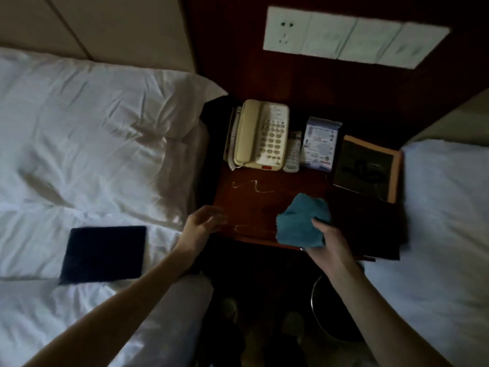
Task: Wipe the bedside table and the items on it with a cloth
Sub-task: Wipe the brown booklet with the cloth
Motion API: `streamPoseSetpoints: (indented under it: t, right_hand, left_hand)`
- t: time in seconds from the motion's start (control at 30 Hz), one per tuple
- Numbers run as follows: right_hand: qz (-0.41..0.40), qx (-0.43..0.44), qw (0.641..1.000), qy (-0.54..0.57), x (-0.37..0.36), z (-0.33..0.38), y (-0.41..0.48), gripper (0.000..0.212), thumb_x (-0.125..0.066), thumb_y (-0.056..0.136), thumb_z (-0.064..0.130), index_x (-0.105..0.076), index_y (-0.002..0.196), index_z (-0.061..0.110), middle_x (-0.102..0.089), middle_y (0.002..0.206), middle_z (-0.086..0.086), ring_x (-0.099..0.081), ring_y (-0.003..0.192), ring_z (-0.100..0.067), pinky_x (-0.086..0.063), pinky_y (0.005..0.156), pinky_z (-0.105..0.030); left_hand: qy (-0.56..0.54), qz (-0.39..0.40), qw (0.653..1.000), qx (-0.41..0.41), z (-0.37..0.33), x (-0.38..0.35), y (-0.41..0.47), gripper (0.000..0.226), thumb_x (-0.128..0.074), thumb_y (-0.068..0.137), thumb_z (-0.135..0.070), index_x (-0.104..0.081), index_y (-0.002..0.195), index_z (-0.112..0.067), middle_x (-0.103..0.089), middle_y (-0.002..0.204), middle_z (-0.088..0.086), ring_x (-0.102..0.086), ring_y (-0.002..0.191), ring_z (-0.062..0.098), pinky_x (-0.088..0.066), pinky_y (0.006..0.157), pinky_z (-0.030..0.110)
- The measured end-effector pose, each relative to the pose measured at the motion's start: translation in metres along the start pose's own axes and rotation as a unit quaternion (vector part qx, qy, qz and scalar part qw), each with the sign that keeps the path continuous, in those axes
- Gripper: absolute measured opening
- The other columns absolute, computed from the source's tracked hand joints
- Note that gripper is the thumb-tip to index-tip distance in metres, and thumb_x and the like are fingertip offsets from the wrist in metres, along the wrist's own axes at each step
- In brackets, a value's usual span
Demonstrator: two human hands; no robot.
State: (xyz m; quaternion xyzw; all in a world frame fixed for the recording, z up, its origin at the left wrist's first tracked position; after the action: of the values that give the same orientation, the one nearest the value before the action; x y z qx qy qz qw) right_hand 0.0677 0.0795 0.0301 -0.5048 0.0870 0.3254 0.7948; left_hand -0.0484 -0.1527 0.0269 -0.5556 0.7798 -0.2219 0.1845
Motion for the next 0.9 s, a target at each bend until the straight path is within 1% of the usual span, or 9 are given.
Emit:
streamPoseSetpoints:
  t: [0.17,0.3,0.4,0.47,0.57,0.67,0.73,0.8,0.9]
  right_hand:
    - [-0.002,0.042,0.998,0.048,0.058,0.051,-0.007,0.029,-0.040,0.095,0.008,-0.054,0.120,0.015,-0.071,0.108,-0.010,-0.069,0.097,-0.023,-0.057,0.070,-0.035]
    - [-0.038,0.057,0.994,0.079,0.095,0.082,-0.008,0.029,-0.041,0.095,0.007,-0.052,0.121,0.012,-0.066,0.110,-0.012,-0.068,0.097,-0.026,-0.056,0.072,-0.038]
    - [-0.058,0.074,0.991,0.100,0.114,0.103,-0.006,0.026,-0.041,0.094,0.005,-0.054,0.116,0.010,-0.067,0.105,-0.011,-0.071,0.086,-0.021,-0.058,0.063,-0.032]
    - [-0.074,0.081,0.988,0.111,0.124,0.114,-0.003,0.028,-0.041,0.095,0.004,-0.051,0.121,0.009,-0.064,0.108,-0.011,-0.067,0.091,-0.022,-0.056,0.067,-0.033]
    - [-0.069,0.097,0.987,0.110,0.135,0.131,0.003,0.029,-0.038,0.095,0.002,-0.050,0.120,0.007,-0.061,0.111,-0.012,-0.063,0.094,-0.018,-0.056,0.066,-0.027]
    - [-0.071,0.103,0.985,0.116,0.146,0.144,0.009,0.034,-0.038,0.094,0.001,-0.047,0.126,0.005,-0.060,0.115,-0.013,-0.061,0.098,-0.019,-0.050,0.077,-0.029]
    - [-0.080,0.101,0.984,0.121,0.154,0.152,0.013,0.041,-0.038,0.095,0.002,-0.041,0.135,0.001,-0.055,0.127,-0.018,-0.059,0.105,-0.022,-0.048,0.081,-0.031]
    - [-0.086,0.098,0.983,0.127,0.161,0.159,0.017,0.043,-0.039,0.095,0.003,-0.038,0.137,0.000,-0.051,0.135,-0.020,-0.056,0.113,-0.026,-0.048,0.082,-0.032]
    - [-0.094,0.103,0.981,0.134,0.170,0.168,0.021,0.043,-0.042,0.094,0.003,-0.039,0.137,0.000,-0.051,0.136,-0.021,-0.054,0.119,-0.030,-0.049,0.079,-0.033]
  left_hand:
    - [0.031,0.042,0.999,0.006,-0.003,-0.091,0.023,0.011,-0.052,0.092,-0.005,-0.062,0.097,-0.008,-0.071,0.096,0.008,-0.068,0.090,0.018,-0.052,0.078,0.027]
    - [0.034,0.052,0.998,0.001,-0.008,-0.156,0.042,0.011,-0.055,0.091,-0.007,-0.064,0.092,-0.014,-0.071,0.094,0.004,-0.069,0.089,0.014,-0.051,0.076,0.024]
    - [0.080,0.049,0.996,-0.006,-0.008,-0.195,0.059,0.012,-0.058,0.090,-0.008,-0.063,0.090,-0.019,-0.068,0.094,0.006,-0.066,0.093,0.021,-0.052,0.084,0.033]
    - [0.123,0.047,0.991,-0.014,-0.008,-0.217,0.071,0.013,-0.061,0.089,-0.011,-0.063,0.090,-0.024,-0.068,0.100,0.007,-0.065,0.098,0.023,-0.051,0.089,0.038]
    - [0.182,0.050,0.982,-0.027,-0.003,-0.249,0.088,0.013,-0.063,0.087,-0.015,-0.062,0.094,-0.026,-0.068,0.105,0.005,-0.065,0.099,0.021,-0.052,0.085,0.037]
    - [0.265,0.033,0.963,-0.032,0.005,-0.279,0.105,0.017,-0.064,0.085,-0.023,-0.063,0.101,-0.022,-0.066,0.098,-0.003,-0.063,0.095,0.017,-0.047,0.074,0.028]
    - [0.316,0.018,0.948,-0.024,0.011,-0.298,0.116,0.027,-0.064,0.084,-0.025,-0.059,0.109,-0.017,-0.064,0.105,0.002,-0.060,0.095,0.019,-0.045,0.073,0.028]
    - [0.361,0.005,0.932,-0.028,0.015,-0.315,0.126,0.036,-0.063,0.086,-0.022,-0.054,0.119,-0.011,-0.058,0.117,0.011,-0.056,0.103,0.026,-0.047,0.081,0.034]
    - [0.454,-0.008,0.889,-0.063,0.021,-0.337,0.138,0.049,-0.061,0.088,-0.024,-0.045,0.131,-0.010,-0.046,0.130,0.018,-0.044,0.119,0.035,-0.040,0.099,0.043]
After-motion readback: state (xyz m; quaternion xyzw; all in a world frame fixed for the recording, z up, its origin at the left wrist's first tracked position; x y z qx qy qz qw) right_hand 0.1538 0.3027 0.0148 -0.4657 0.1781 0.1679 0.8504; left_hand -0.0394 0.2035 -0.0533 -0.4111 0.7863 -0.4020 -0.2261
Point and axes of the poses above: each hand's wrist, its own y-axis towards the middle knuckle, its own x-axis out of the back of the hand, z = x × y, the point moved 4 cm from there along y, towards the middle knuckle
